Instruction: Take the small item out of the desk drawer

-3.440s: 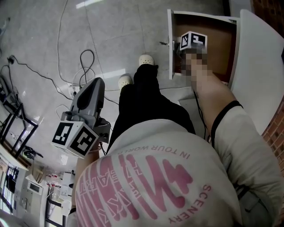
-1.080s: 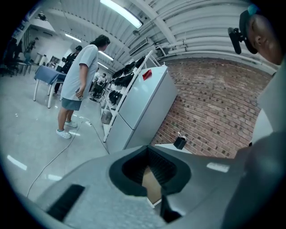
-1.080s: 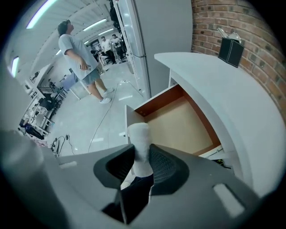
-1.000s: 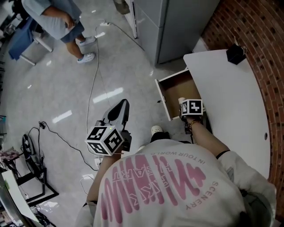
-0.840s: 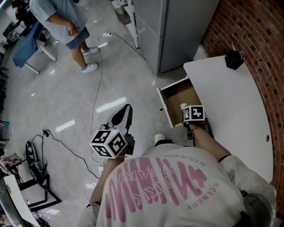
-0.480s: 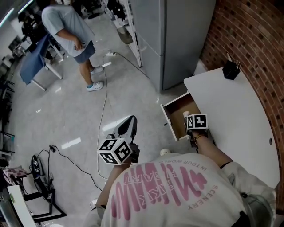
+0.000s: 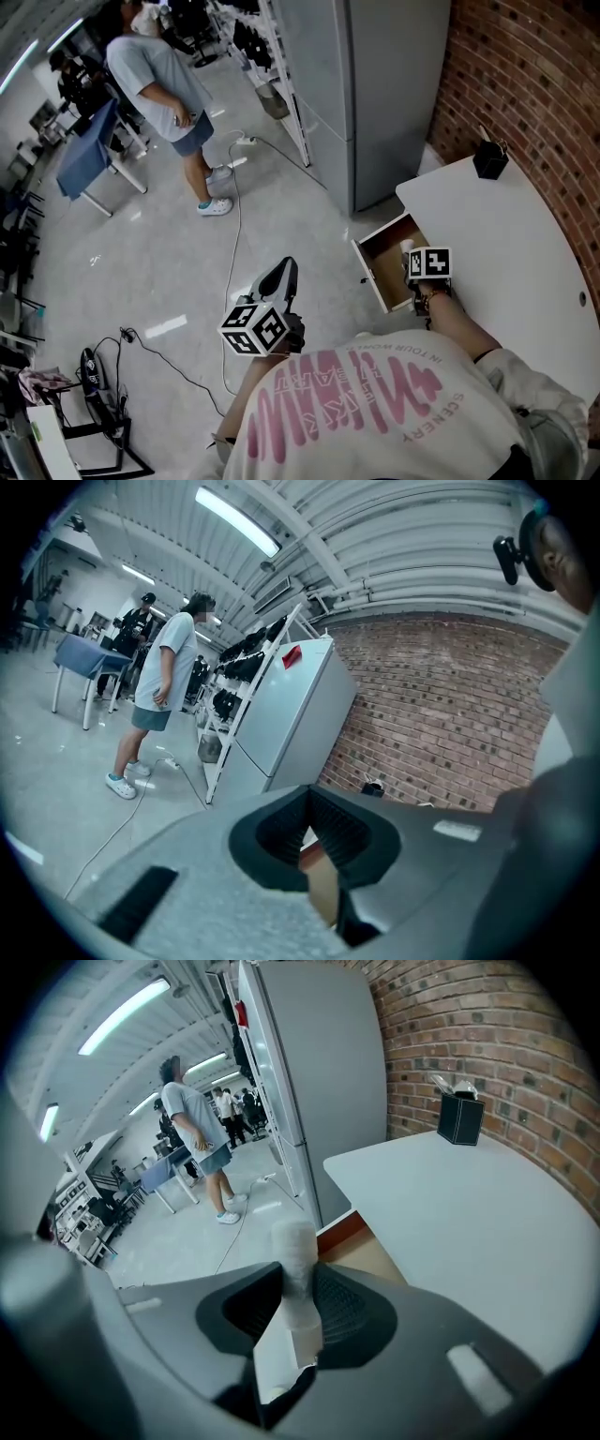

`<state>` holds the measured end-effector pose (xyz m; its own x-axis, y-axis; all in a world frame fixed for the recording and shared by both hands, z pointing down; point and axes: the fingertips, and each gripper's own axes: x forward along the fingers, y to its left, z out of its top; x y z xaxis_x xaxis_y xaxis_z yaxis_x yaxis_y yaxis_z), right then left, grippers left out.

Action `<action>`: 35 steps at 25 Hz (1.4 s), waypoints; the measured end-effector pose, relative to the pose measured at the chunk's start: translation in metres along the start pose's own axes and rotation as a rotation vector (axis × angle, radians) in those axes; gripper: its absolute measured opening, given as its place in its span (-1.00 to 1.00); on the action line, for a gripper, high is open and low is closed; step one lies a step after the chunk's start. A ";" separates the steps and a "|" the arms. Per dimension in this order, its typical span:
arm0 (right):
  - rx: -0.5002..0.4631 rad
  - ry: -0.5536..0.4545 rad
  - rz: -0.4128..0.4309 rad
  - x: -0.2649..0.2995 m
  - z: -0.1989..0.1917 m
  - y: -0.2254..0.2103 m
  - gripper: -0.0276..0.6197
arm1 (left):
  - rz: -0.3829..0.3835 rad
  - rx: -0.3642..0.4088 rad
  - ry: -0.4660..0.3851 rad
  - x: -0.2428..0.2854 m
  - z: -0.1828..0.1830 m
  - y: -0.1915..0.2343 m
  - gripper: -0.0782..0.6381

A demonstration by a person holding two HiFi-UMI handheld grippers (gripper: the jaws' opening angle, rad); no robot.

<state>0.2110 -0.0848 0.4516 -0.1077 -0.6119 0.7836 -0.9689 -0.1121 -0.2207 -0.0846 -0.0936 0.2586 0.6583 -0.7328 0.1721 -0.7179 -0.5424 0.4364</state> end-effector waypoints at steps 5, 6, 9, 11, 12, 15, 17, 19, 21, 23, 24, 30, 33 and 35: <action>-0.005 -0.067 -0.004 -0.010 0.022 0.000 -0.54 | 0.000 0.008 -0.013 -0.001 0.004 0.000 -0.76; -0.004 -0.081 -0.001 -0.012 0.027 0.000 -0.55 | -0.001 0.008 -0.015 0.000 0.004 -0.001 -0.76; -0.002 -0.119 0.016 -0.019 0.040 0.005 -0.54 | -0.010 0.017 -0.020 0.002 0.007 -0.005 -0.76; -0.007 -0.141 0.028 -0.025 0.047 0.012 -0.54 | -0.014 0.022 -0.024 0.002 0.010 -0.007 -0.76; -0.012 -0.152 0.034 -0.027 0.051 0.015 -0.54 | -0.013 0.023 -0.026 0.001 0.011 -0.006 -0.76; -0.020 -0.183 0.059 -0.035 0.061 0.026 -0.54 | -0.003 0.016 -0.034 -0.001 0.014 -0.004 -0.76; -0.027 -0.205 0.078 -0.040 0.069 0.033 -0.54 | 0.006 0.010 -0.040 -0.002 0.014 -0.001 -0.76; -0.034 -0.226 0.096 -0.046 0.075 0.041 -0.54 | 0.010 0.008 -0.044 -0.002 0.014 0.001 -0.76; -0.037 -0.248 0.115 -0.052 0.081 0.049 -0.54 | 0.010 0.007 -0.044 -0.003 0.014 0.001 -0.76; -0.041 -0.270 0.136 -0.059 0.088 0.057 -0.54 | 0.009 0.008 -0.043 -0.002 0.015 0.000 -0.76; -0.045 -0.283 0.146 -0.062 0.092 0.062 -0.54 | 0.007 0.009 -0.041 -0.002 0.015 0.000 -0.76; -0.064 -0.349 0.228 -0.082 0.109 0.087 -0.54 | -0.001 0.010 -0.033 0.001 0.012 -0.005 -0.76; -0.074 -0.368 0.255 -0.093 0.113 0.099 -0.54 | -0.007 0.013 -0.032 -0.001 0.013 -0.007 -0.76; -0.080 -0.380 0.270 -0.099 0.115 0.105 -0.54 | -0.010 0.016 -0.032 -0.001 0.013 -0.009 -0.76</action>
<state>0.1455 -0.1259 0.2845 -0.2835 -0.8558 0.4327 -0.9330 0.1419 -0.3307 -0.0820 -0.0933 0.2429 0.6582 -0.7399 0.1390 -0.7149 -0.5564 0.4235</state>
